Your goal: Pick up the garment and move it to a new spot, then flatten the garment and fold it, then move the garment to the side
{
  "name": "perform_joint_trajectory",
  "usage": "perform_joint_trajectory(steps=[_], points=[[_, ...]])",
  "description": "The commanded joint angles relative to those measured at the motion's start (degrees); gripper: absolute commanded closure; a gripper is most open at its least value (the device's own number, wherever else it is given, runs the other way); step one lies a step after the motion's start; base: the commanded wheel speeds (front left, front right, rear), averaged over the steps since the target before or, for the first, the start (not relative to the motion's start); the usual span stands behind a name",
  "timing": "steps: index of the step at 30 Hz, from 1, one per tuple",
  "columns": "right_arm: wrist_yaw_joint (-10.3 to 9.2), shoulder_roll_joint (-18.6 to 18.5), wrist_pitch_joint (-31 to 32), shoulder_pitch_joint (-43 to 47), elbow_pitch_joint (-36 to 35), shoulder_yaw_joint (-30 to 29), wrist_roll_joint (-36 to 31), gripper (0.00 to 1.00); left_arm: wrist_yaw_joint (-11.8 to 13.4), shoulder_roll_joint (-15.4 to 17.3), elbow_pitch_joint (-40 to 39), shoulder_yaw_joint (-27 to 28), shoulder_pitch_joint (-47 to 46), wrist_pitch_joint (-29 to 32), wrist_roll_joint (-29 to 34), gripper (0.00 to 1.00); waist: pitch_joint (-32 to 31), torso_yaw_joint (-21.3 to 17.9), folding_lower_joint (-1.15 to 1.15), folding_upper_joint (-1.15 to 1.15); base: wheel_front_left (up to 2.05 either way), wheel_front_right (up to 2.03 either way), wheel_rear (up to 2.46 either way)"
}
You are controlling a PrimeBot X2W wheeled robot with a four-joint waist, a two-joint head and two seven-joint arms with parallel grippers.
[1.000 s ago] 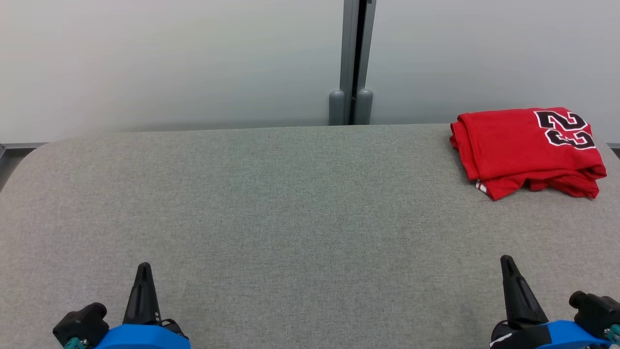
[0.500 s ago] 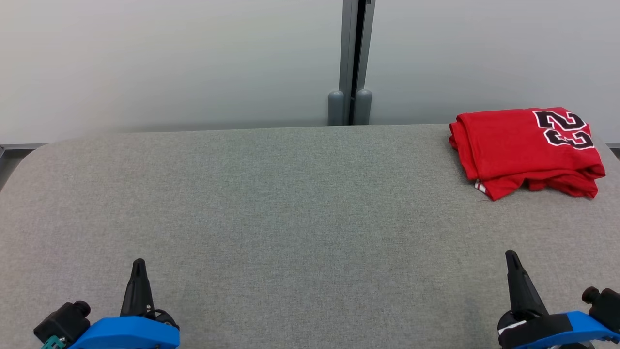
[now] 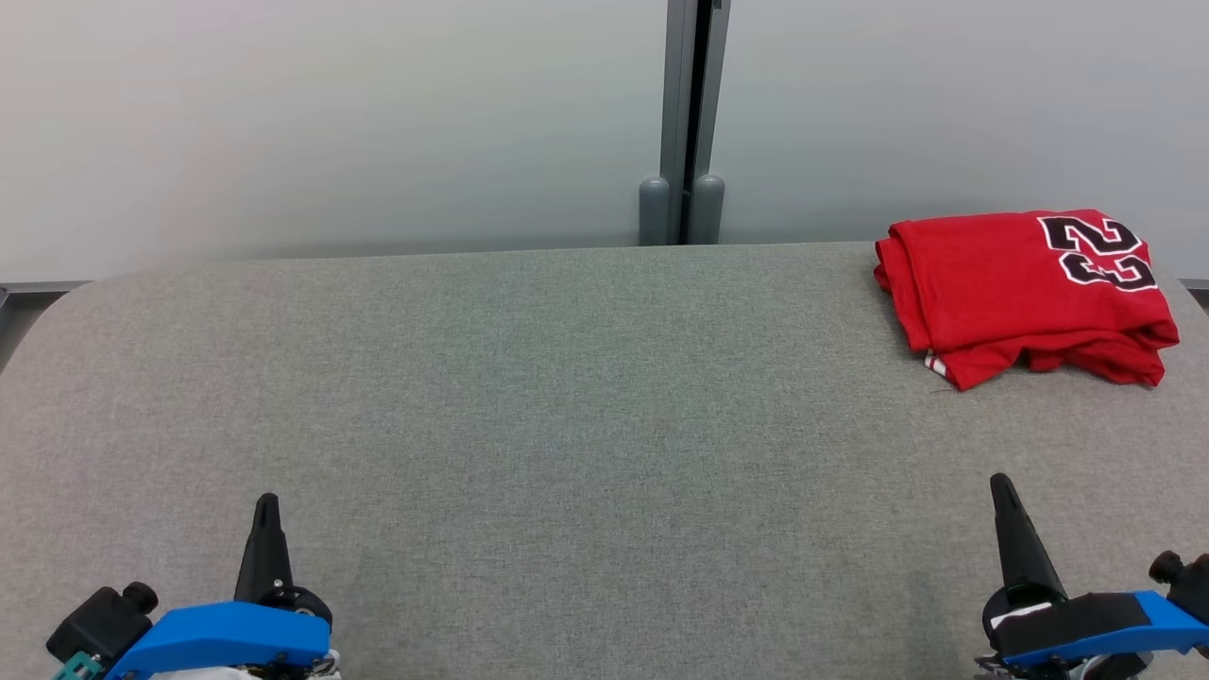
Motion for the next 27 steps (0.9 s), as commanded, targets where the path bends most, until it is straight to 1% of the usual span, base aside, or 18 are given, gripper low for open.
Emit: perform_joint_trajectory(steps=[1, 2, 8, 27], points=[[0.02, -0.31, 0.47, -1.26, -0.40, -0.24, 1.63, 1.00, -0.41, 0.10, -0.78, 0.43, -1.72, 0.41, -1.52, 1.00, -0.01, -0.01, 0.00, 0.00, 0.00, 0.00, 0.00], [0.02, -0.31, 0.77, -1.45, -0.31, -0.31, 3.07, 1.00, -0.49, 0.09, -0.80, 0.56, -1.85, 0.73, -2.96, 1.00, -0.02, -0.02, 0.00, 0.00, 0.00, 0.00, 0.00], [0.02, -0.31, 1.67, -2.01, -0.04, -0.55, 7.18, 1.00, -0.69, 0.06, -0.87, 0.91, -2.14, 1.77, -7.06, 1.00, -0.05, -0.06, 0.00, 0.00, 0.00, 0.00, 0.00], [0.02, -0.27, 4.37, -3.19, 0.76, -1.20, 18.72, 1.00, -1.33, -0.01, -1.07, 1.79, -3.16, 4.66, -18.68, 1.00, -0.14, -0.20, 0.00, 0.00, 0.00, 0.00, 0.00]])
